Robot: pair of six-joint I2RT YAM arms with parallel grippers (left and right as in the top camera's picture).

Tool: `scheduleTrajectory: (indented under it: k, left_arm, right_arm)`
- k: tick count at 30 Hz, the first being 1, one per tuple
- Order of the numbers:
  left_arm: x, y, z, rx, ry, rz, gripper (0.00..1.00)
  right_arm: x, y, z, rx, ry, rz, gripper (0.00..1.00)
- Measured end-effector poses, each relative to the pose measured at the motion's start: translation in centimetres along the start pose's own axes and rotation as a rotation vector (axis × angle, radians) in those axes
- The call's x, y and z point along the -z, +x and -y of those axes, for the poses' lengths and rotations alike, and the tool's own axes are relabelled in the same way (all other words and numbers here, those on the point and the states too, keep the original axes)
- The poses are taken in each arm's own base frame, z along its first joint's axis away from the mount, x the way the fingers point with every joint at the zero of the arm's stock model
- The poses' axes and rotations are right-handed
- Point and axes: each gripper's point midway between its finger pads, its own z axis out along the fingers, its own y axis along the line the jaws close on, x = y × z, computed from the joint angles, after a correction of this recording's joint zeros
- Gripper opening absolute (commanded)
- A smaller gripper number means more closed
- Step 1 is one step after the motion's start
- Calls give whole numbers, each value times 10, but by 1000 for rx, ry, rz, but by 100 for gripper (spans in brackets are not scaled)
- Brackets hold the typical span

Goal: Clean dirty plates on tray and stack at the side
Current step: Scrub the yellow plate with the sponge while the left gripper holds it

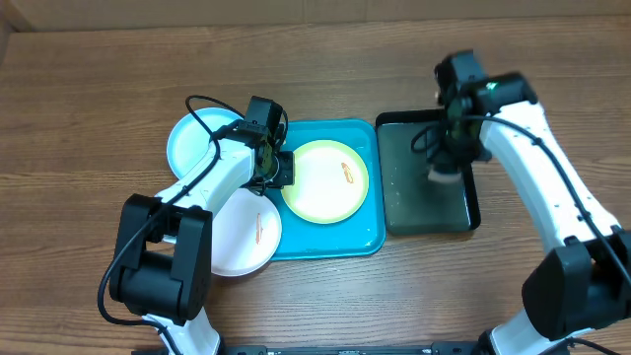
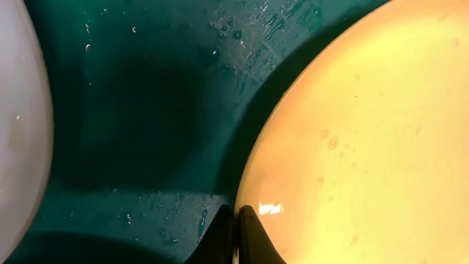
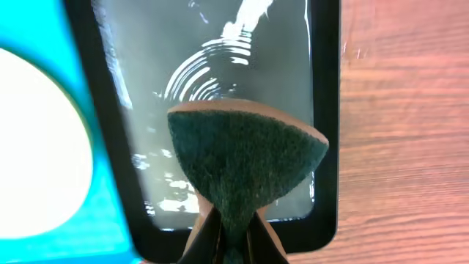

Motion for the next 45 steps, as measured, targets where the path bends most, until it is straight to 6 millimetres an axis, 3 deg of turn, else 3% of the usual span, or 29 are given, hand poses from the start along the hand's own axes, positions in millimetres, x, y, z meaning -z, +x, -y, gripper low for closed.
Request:
scheduleTrajectory:
  k: [4, 11, 12, 18, 23, 31, 45]
  left_arm:
    - [0, 0, 0, 0, 0, 0, 4]
    - [0, 0, 0, 0, 0, 0, 4]
    - [0, 0, 0, 0, 0, 0, 4]
    - [0, 0, 0, 0, 0, 0, 4]
    - [0, 0, 0, 0, 0, 0, 4]
    - [0, 0, 0, 0, 0, 0, 4]
    - [0, 0, 0, 0, 0, 0, 4]
  right_arm:
    - [18, -12, -32, 47, -101, 55, 4]
    - [27, 6, -121, 245, -245, 101, 4]
    - [27, 9, -136, 278, -252, 118, 4]
    - [9, 20, -177, 360, -189, 161, 4]
    - [-24, 25, -183, 389, -88, 138, 4]
    - [-73, 10, -173, 373, 51, 136, 4]
    - [-93, 1, -158, 374, 171, 154, 4]
